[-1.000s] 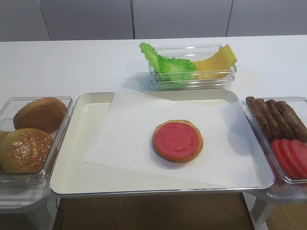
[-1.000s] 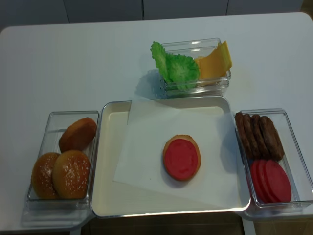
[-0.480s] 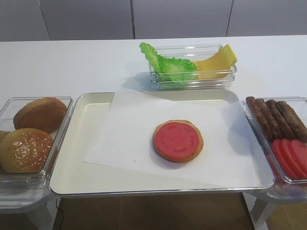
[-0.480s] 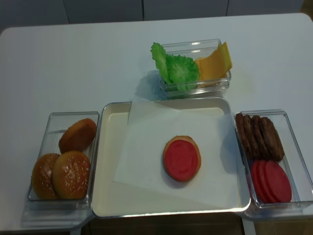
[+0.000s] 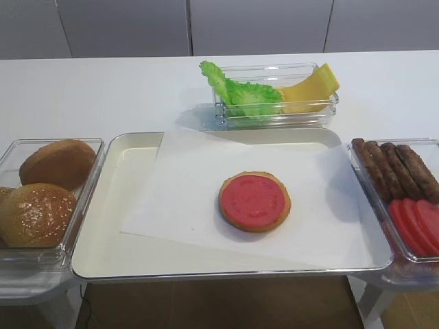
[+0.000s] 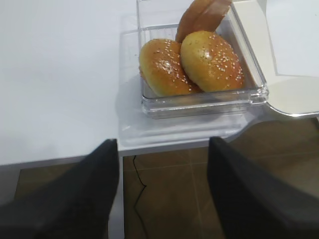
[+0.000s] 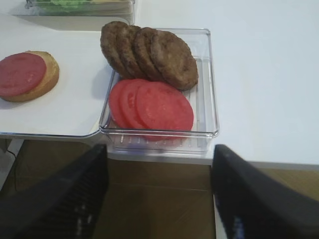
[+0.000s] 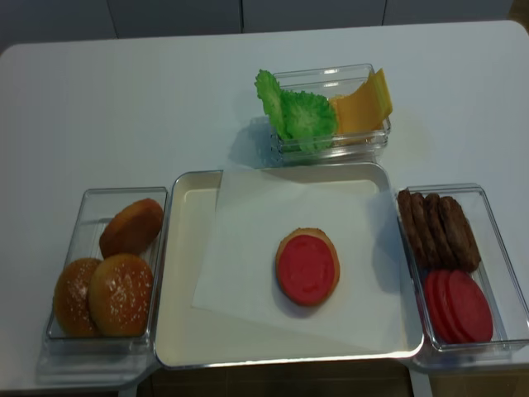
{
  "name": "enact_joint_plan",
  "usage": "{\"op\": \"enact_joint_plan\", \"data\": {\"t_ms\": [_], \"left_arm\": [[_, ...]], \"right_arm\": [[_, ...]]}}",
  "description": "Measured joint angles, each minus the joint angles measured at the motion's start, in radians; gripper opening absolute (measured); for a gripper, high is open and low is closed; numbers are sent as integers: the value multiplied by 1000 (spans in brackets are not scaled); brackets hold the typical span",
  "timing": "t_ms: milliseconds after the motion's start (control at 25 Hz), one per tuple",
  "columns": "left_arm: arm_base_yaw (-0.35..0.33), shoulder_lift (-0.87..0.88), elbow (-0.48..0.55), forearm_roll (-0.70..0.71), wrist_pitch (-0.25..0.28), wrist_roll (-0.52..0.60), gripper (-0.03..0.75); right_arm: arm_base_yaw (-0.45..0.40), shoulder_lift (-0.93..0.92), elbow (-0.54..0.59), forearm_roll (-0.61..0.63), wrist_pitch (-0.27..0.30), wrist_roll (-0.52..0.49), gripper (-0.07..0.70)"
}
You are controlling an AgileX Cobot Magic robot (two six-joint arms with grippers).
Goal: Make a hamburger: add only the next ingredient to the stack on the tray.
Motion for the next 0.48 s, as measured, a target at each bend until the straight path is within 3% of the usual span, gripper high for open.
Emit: {"op": "enact_joint_plan", "data": {"t_ms": [480], "left_arm": [[0,0,0,0,0,0,419]], "right_arm": [[0,0,0,0,0,0,503]]}}
